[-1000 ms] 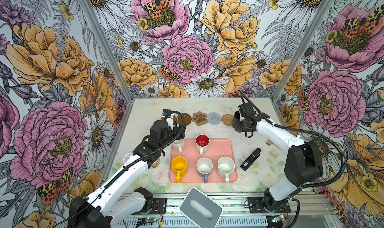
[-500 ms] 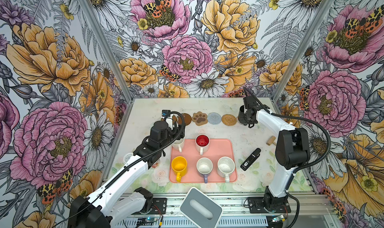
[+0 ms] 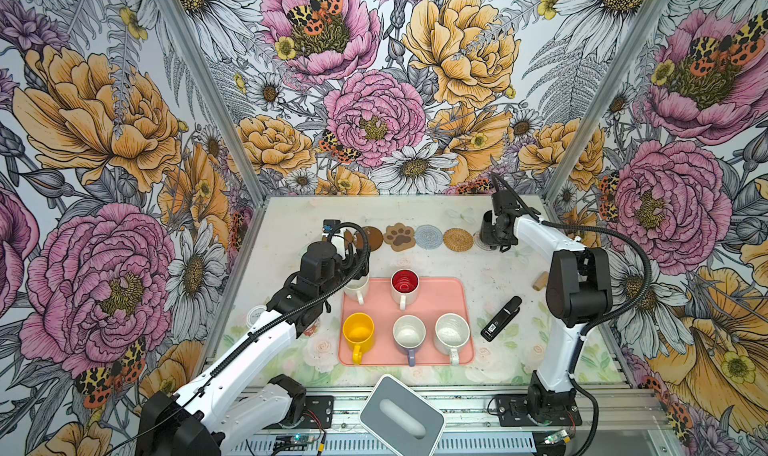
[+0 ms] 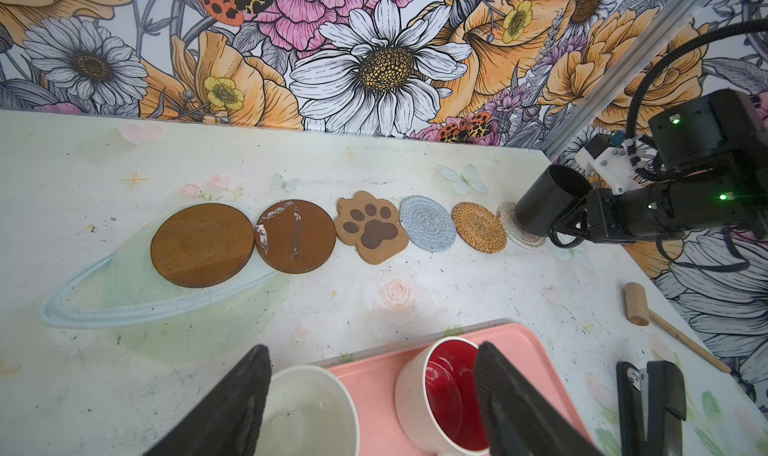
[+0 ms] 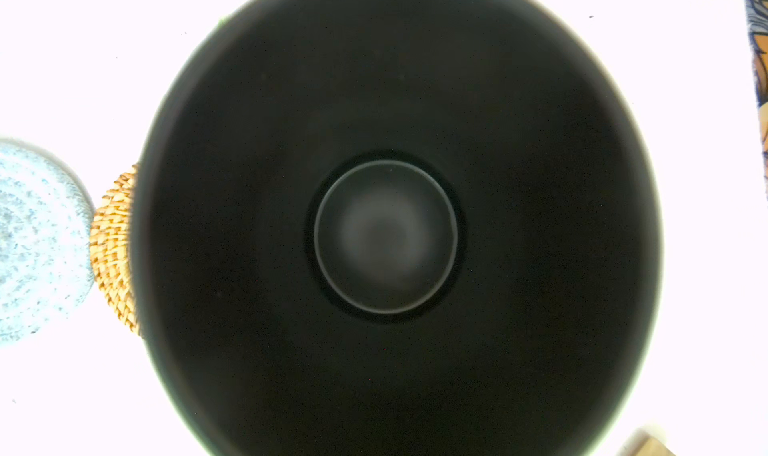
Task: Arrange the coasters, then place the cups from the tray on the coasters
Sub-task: 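Lift the black mug with the right gripper and carry it toward the zigzag coaster, then lower the black mug onto the zigzag coaster and open the right gripper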
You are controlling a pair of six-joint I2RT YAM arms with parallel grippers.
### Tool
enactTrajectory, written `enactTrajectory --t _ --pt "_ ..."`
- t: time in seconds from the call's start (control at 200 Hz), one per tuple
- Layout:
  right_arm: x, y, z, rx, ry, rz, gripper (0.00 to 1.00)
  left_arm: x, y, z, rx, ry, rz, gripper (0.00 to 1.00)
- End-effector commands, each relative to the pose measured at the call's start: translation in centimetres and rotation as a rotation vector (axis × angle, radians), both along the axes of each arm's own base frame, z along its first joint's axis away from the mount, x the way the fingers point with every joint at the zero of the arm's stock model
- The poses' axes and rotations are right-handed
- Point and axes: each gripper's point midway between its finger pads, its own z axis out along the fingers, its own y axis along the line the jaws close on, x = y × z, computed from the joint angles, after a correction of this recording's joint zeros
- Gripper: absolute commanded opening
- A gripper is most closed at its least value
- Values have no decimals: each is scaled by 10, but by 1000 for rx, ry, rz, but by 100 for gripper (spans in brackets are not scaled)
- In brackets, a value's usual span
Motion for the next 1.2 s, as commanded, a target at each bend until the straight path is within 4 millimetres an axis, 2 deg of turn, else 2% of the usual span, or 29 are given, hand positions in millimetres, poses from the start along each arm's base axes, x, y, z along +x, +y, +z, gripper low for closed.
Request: enactTrajectory --t 0.0,0.756,1.191 --pt "33 2 28 10 -142 8 0 3 3 10 -22 -33 27 79" --pt "31 0 6 7 -107 4 0 0 3 10 -26 -29 27 79" --pt "29 -3 0 -1 -97 -2 0 -1 4 10 -26 -30 29 78"
